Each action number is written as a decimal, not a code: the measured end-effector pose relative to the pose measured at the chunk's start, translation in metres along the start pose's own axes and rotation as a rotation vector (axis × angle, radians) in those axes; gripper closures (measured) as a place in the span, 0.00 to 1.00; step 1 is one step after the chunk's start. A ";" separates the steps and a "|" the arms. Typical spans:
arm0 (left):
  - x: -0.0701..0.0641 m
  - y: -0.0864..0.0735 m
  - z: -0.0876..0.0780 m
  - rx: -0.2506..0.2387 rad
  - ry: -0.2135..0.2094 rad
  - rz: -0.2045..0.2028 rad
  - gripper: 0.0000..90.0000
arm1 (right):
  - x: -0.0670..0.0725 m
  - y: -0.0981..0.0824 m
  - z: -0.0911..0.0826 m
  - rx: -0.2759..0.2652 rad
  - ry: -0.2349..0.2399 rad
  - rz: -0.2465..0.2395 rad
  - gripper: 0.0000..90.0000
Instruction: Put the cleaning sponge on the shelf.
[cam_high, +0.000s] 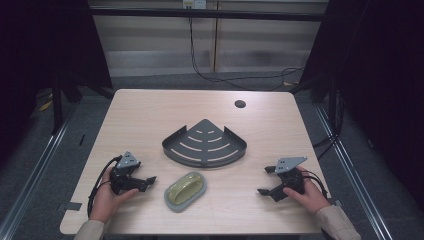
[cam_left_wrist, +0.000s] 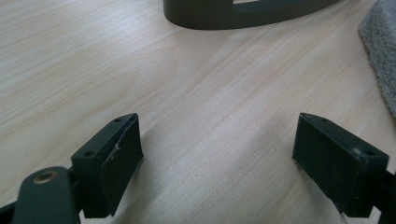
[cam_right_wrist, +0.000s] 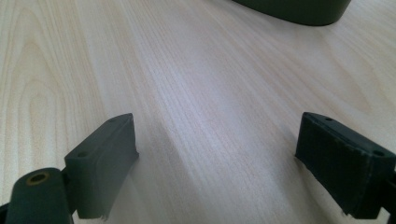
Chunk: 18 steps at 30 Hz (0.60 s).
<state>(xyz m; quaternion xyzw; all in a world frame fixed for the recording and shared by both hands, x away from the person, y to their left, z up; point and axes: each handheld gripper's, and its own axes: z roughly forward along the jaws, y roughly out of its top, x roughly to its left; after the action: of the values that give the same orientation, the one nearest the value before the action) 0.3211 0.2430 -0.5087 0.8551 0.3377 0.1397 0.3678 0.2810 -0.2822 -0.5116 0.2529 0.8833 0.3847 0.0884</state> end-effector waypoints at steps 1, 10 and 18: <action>0.000 0.000 0.000 0.000 0.000 0.000 0.17 | 0.000 0.000 0.000 0.000 0.000 0.000 0.13; 0.000 0.000 0.000 0.000 -0.001 -0.001 0.17 | 0.000 0.000 0.000 0.000 0.000 -0.001 0.13; -0.004 0.012 -0.002 0.087 -0.044 -0.002 0.20 | 0.000 0.000 0.000 0.000 0.000 -0.003 0.13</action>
<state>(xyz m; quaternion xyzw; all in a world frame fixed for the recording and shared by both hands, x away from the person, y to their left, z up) 0.3227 0.2351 -0.4992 0.8729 0.3362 0.1056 0.3375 0.2810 -0.2821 -0.5116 0.2516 0.8837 0.3844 0.0891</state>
